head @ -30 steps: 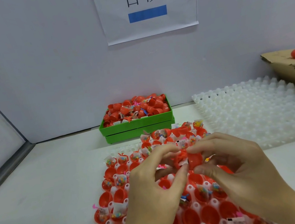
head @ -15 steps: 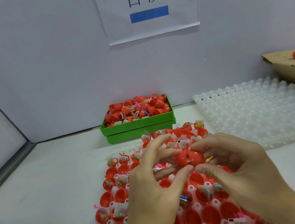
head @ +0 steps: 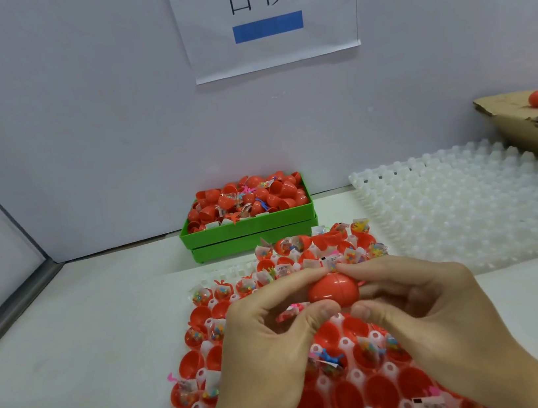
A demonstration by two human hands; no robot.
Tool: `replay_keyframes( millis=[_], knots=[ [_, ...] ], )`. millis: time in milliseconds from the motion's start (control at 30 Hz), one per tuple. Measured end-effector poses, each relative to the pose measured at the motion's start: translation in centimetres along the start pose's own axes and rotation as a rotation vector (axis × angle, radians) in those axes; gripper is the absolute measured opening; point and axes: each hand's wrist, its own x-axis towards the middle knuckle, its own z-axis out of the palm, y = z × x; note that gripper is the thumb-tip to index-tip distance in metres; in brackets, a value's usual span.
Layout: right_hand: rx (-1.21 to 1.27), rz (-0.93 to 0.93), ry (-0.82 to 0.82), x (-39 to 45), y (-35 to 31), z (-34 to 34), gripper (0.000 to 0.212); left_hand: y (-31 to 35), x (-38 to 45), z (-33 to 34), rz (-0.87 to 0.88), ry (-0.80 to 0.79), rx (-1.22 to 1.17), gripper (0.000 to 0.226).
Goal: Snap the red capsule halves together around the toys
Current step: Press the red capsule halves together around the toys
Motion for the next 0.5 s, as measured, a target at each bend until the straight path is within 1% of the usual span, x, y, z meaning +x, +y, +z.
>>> replay_keyframes(
  millis=[67, 133, 333, 400, 467, 500],
  knots=[
    [-0.077, -0.015, 0.018, -0.04, 0.26, -0.03, 0.044, 0.15, -0.02, 0.11, -0.009, 0.005, 0.03, 0.034],
    [-0.123, -0.017, 0.036, -0.1, 0.54, -0.13, 0.05, 0.28, -0.07, 0.28, -0.007, 0.002, 0.042, 0.036],
    [-0.278, -0.061, 0.063, -0.22, 1.02, -0.12, 0.059, 0.15, -0.24, 0.79, -0.022, 0.043, 0.047, 0.031],
    [-0.311, -0.068, 0.046, -0.37, 0.75, -0.11, 0.052, 0.03, -0.31, 0.89, 0.005, 0.061, 0.093, 0.031],
    [-0.197, 0.021, -0.008, -0.59, 0.35, 0.01, 0.038, -0.08, -0.37, 0.9, 0.065, 0.079, 0.169, 0.031],
    [-0.122, 0.081, -0.032, -0.7, 0.18, 0.2, 0.037, -0.14, -0.4, 0.89, 0.12, 0.081, 0.232, 0.03]
  ],
)
